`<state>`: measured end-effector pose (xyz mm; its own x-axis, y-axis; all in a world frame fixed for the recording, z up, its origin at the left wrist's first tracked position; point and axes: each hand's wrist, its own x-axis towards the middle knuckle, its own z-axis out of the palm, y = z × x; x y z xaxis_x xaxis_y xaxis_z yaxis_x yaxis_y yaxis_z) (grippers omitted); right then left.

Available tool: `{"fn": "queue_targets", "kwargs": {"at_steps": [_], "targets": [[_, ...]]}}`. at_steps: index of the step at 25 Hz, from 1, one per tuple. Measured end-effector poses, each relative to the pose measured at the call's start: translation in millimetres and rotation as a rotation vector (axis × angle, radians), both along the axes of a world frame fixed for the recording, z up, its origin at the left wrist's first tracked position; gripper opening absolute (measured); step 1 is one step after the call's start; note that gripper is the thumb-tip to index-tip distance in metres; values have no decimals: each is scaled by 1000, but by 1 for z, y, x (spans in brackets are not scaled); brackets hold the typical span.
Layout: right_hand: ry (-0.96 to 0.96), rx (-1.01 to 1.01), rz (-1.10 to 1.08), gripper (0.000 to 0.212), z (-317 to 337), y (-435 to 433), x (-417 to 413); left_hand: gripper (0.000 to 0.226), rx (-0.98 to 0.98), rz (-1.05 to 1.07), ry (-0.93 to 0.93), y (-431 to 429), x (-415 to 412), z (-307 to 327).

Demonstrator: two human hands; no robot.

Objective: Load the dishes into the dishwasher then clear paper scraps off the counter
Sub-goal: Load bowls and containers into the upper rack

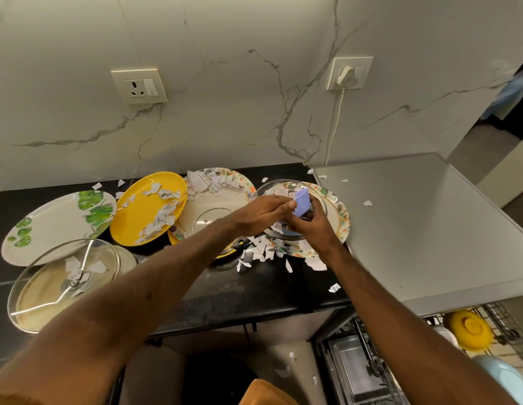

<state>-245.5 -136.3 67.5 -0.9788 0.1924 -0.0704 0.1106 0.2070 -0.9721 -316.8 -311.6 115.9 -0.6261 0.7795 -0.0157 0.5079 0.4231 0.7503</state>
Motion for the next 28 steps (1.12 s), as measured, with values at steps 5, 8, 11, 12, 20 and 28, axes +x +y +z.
{"fn": "queue_targets", "kwargs": {"at_steps": [5,8,11,12,20,28], "targets": [[37,-7,3,78,2,6,8,66,-375,-150,494,-27,-32,2],[35,-31,-27,72,8,12,12,66,-407,130,582,-40,-44,9],[50,-10,-58,81,7,19,14,58,-228,62,323,-24,-29,17],[45,10,-63,82,5,20,15,56,-196,-17,224,-14,-18,21],[-50,221,-113,99,-20,29,23,53,-264,87,-54,24,4,14],[85,115,-314,90,-28,72,74,53,-174,5,-98,92,34,11]]}}
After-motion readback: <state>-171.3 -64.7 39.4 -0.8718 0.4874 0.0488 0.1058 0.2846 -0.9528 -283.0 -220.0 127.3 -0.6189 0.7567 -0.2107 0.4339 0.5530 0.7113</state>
